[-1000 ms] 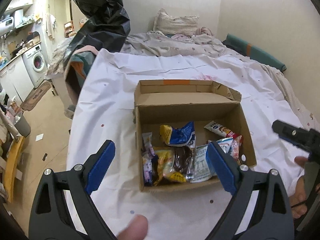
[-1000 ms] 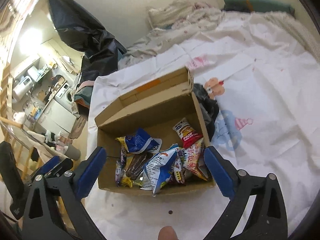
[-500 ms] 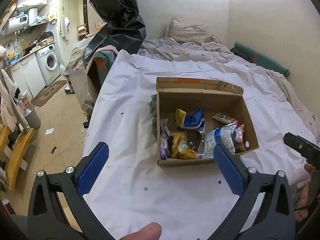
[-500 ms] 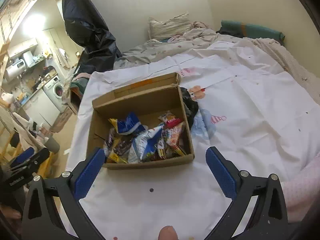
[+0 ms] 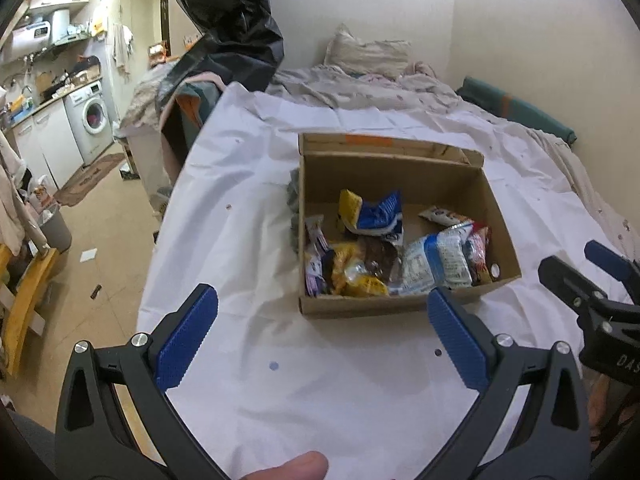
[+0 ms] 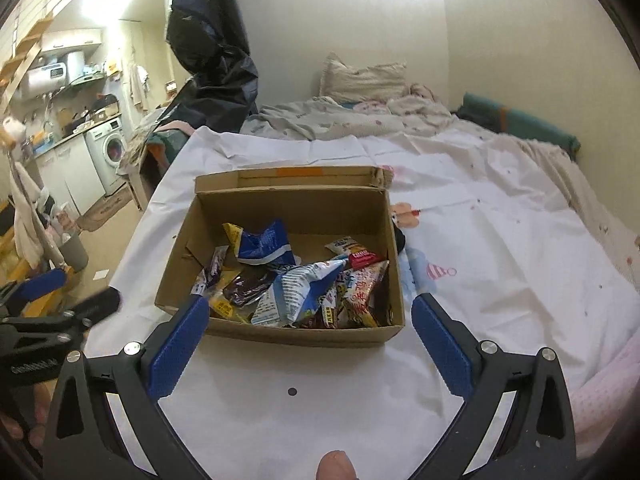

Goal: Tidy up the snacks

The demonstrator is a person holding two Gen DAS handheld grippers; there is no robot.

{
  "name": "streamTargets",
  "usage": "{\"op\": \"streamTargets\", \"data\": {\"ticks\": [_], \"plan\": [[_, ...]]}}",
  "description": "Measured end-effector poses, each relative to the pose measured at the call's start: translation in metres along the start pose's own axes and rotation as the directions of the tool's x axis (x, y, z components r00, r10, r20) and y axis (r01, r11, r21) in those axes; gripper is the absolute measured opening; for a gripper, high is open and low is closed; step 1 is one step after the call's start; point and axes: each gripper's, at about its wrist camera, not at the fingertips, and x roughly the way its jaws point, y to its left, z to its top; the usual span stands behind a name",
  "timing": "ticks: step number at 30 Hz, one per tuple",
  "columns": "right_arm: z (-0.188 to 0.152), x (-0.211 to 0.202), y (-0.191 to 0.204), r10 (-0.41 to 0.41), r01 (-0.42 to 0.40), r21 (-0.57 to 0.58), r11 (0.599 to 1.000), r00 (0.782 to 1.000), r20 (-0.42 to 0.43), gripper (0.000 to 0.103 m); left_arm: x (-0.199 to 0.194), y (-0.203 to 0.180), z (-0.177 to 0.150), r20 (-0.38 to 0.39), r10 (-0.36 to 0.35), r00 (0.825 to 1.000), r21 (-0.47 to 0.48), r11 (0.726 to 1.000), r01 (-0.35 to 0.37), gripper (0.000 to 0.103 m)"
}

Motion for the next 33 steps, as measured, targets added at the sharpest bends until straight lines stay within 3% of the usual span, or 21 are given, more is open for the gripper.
{"op": "streamTargets", "data": {"ticks": [33], "plan": [[-0.0043, 0.0053, -0.0001, -0.020, 0.020, -0.005, 1.000, 0.999, -0.025, 0.103, -0.0010, 0.0056, 0.0005, 0.002, -0.002, 1.000, -0.033, 0.999, 0.003, 0.103]]}}
